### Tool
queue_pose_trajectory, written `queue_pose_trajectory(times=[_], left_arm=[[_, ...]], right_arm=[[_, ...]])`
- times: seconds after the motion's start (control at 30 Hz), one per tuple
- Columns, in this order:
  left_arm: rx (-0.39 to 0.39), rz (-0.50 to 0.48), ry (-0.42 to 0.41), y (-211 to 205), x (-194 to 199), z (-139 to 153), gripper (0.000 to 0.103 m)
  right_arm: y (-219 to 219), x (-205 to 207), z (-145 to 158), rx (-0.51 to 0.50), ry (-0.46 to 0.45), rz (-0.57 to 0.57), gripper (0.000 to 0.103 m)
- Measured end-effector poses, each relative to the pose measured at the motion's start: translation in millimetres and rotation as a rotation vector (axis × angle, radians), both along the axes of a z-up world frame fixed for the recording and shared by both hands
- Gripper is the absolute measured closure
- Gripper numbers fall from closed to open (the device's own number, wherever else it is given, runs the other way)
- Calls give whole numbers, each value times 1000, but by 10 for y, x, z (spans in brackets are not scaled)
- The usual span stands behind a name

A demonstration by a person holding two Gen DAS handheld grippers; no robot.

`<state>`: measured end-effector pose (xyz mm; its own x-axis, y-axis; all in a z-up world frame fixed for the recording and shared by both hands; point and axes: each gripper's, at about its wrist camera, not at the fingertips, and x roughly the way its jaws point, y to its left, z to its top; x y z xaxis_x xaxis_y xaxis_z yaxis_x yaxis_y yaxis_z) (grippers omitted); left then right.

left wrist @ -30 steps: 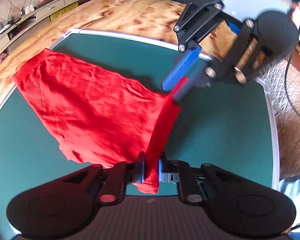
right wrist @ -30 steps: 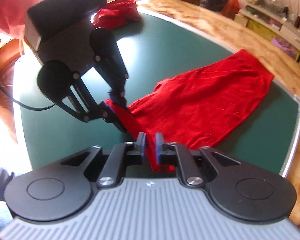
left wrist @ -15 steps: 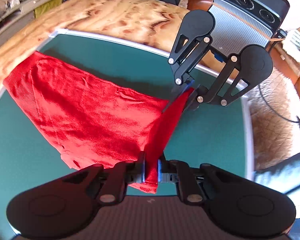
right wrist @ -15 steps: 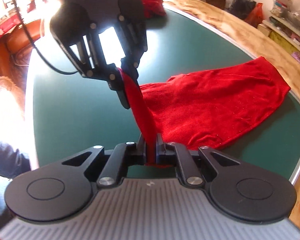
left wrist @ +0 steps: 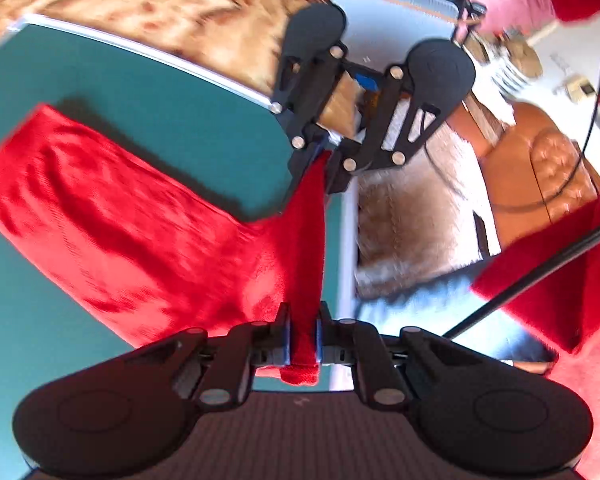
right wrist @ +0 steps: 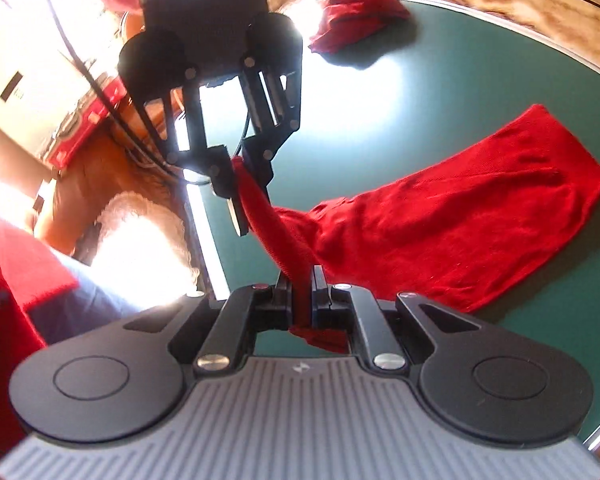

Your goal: Fold clothes

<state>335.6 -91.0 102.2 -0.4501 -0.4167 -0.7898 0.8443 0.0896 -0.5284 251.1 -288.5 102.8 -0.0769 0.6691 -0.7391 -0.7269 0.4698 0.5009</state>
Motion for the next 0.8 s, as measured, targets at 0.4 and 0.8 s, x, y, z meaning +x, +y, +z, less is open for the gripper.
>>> queue_pose_trajectory(times=[0.4, 0.8], left_arm=[[10, 164, -119, -360, 1481, -315, 91], [58, 292, -147, -399, 1945, -673, 82]], right_arm=[[-569, 1517, -487, 26, 28, -203, 92], [-704, 2119, -1025, 22, 71, -322, 89]])
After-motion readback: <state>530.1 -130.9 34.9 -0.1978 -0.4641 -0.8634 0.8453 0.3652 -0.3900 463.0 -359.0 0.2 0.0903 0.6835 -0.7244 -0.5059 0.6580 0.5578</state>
